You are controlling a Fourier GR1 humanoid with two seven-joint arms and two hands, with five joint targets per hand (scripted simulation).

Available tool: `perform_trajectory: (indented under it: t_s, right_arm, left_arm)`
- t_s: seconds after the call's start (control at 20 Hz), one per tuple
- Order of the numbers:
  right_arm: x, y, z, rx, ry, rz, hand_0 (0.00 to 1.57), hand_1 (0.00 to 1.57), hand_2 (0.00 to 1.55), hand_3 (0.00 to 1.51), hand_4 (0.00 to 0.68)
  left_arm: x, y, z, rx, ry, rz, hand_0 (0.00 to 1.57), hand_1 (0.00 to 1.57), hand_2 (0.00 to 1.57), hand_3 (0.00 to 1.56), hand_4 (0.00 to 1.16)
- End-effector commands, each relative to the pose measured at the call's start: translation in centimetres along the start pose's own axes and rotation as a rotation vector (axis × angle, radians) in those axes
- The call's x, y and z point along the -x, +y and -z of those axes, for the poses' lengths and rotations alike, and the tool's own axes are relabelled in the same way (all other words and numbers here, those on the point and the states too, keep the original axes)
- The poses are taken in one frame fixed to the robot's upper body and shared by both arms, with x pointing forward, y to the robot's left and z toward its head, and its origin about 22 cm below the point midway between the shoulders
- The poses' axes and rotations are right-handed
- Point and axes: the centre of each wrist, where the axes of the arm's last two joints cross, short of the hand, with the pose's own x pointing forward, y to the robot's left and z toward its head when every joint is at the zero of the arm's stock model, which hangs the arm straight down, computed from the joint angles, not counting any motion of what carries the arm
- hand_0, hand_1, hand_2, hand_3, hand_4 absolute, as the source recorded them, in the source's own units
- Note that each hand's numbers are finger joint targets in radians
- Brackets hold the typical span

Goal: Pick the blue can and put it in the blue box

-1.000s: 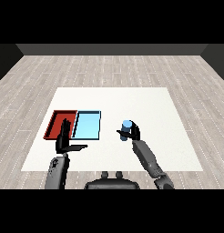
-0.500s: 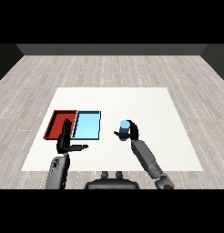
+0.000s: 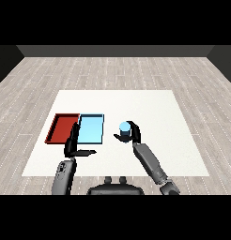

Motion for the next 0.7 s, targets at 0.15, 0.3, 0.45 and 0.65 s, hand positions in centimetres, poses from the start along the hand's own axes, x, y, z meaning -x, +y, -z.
perform_trajectory:
  t_s: [0.15, 0.3, 0.45, 0.65]
  right_arm:
    - [-3.9, 1.9, 1.6, -0.074, -0.067, 0.033, 1.45, 1.45, 1.47, 1.36, 0.534]
    - [-3.4, -1.4, 1.6, -0.072, -0.079, 0.018, 1.45, 1.45, 1.47, 1.35, 0.539]
    - [-3.5, -4.9, 0.1, -0.070, -0.093, 0.004, 1.45, 1.45, 1.47, 1.35, 0.539]
    - [-3.0, -5.2, 0.6, -0.081, -0.093, 0.018, 1.45, 1.45, 1.47, 1.34, 0.553]
  left_arm:
    - [0.7, -1.3, 3.2, 0.049, 0.017, -0.039, 0.00, 0.00, 0.00, 0.00, 0.00]
    - [-0.3, -3.6, 2.0, 0.069, 0.013, -0.052, 0.00, 0.00, 0.00, 0.00, 0.00]
    - [-0.4, -3.8, 2.1, 0.068, 0.013, -0.053, 0.00, 0.00, 0.00, 0.00, 0.00]
    - [-0.8, -3.6, 1.5, 0.103, 0.022, -0.087, 0.00, 0.00, 0.00, 0.00, 0.00]
